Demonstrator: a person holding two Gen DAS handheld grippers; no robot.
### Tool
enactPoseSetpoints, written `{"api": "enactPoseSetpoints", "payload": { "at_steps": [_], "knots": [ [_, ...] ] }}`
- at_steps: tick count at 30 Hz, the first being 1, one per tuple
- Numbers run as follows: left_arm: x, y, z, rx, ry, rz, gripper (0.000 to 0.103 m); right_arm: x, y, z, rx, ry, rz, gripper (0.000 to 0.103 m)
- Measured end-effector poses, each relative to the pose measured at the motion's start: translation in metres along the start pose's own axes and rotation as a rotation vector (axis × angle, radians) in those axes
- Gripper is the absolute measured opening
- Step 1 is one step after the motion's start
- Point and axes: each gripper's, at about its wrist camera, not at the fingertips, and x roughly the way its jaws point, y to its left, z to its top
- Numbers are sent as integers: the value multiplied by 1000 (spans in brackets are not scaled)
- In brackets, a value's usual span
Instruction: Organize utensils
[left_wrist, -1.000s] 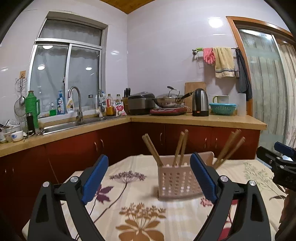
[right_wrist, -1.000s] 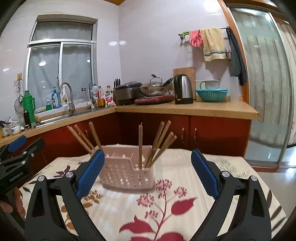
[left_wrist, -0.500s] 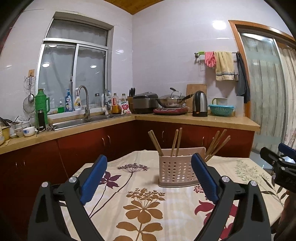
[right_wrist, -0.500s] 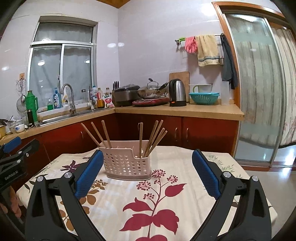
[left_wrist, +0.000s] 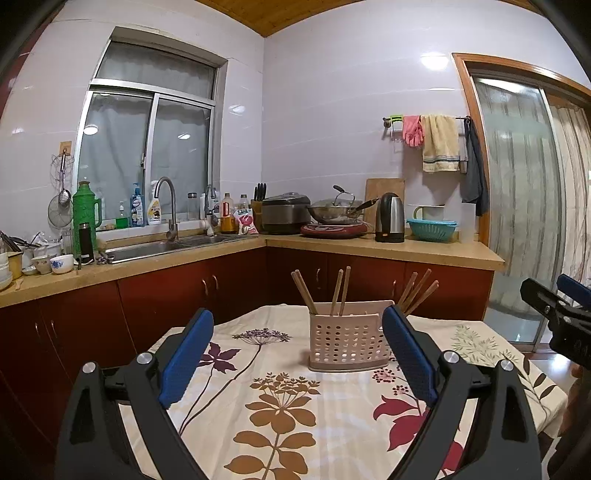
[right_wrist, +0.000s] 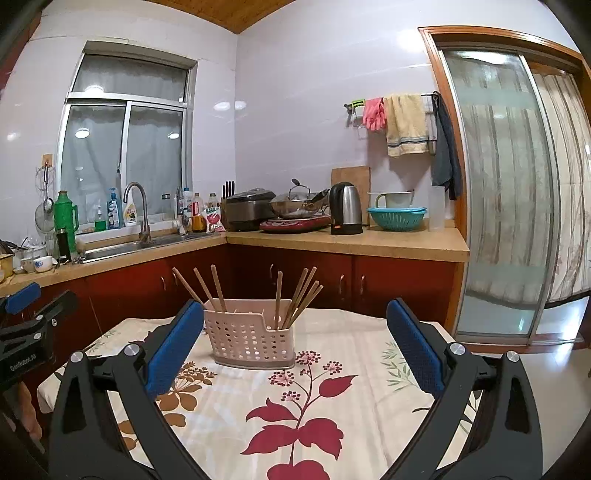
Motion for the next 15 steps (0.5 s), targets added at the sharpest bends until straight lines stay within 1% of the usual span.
{"api": "enactPoseSetpoints", "payload": {
  "at_steps": [15],
  "knots": [
    [-6,0,0,0,-5,-5,90,-5,5,0,-15,-10,1,97]
  ]
}}
